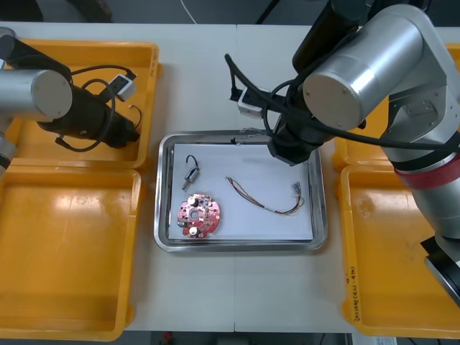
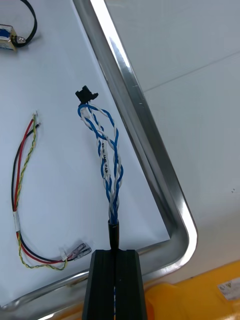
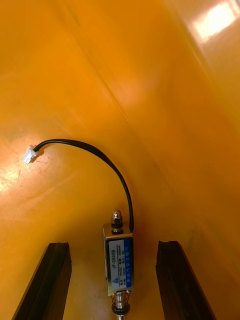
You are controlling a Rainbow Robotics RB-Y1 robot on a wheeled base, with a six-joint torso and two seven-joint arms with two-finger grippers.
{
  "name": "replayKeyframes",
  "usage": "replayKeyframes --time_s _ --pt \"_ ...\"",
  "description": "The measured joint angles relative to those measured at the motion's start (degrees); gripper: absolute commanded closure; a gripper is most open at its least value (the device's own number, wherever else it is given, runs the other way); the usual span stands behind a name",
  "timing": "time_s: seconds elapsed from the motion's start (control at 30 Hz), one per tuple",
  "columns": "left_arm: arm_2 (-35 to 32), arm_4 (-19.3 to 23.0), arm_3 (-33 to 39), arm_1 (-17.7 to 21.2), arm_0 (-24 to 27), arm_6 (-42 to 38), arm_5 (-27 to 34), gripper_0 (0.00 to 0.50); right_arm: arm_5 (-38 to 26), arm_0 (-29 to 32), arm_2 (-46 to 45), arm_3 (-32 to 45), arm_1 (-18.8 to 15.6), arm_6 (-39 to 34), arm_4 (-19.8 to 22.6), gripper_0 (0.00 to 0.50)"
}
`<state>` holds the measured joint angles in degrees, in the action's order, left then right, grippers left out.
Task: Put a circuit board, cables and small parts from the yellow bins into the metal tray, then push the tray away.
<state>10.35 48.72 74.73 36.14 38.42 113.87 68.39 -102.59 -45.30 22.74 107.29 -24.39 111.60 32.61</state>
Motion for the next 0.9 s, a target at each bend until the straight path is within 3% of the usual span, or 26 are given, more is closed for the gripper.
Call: replayKeyframes --time_s 0.2,0.23,0.27,0.33,0.5,0.7,0.9 --pt "0.1 0.0 0.0 0.0 0.0 0.0 -0.4 0.000 3.2 1.0 5.3 0.0 0.0 3.0 -2.8 0.500" --pt "0.2 0.0 0.0 0.0 0.0 0.0 -0.5 0.023 3.8 1.2 6.1 0.0 0.0 3.0 -3.4 0.500" --pt "0.2 0.0 0.0 0.0 0.0 0.0 -0.6 0.222 4.4 1.3 6.9 0.0 0.0 3.0 -3.9 0.500" --pt "0.3 0.0 0.0 0.0 0.0 0.0 -0.7 0.497 5.4 1.6 8.0 0.0 0.0 3.0 -4.6 0.500" --pt "0.4 0.0 -0.1 0.0 0.0 0.0 -0.8 0.500 7.7 2.2 8.9 -1.1 0.0 4.0 -4.9 0.500" --pt "0.4 0.0 -0.1 0.0 0.0 0.0 -0.8 0.500 10.9 2.2 9.0 -5.2 0.0 11.0 -5.6 0.500" --pt "0.4 0.1 -0.1 0.0 0.0 0.0 -0.8 0.499 12.6 2.2 9.0 -7.5 0.0 11.0 -5.6 0.500"
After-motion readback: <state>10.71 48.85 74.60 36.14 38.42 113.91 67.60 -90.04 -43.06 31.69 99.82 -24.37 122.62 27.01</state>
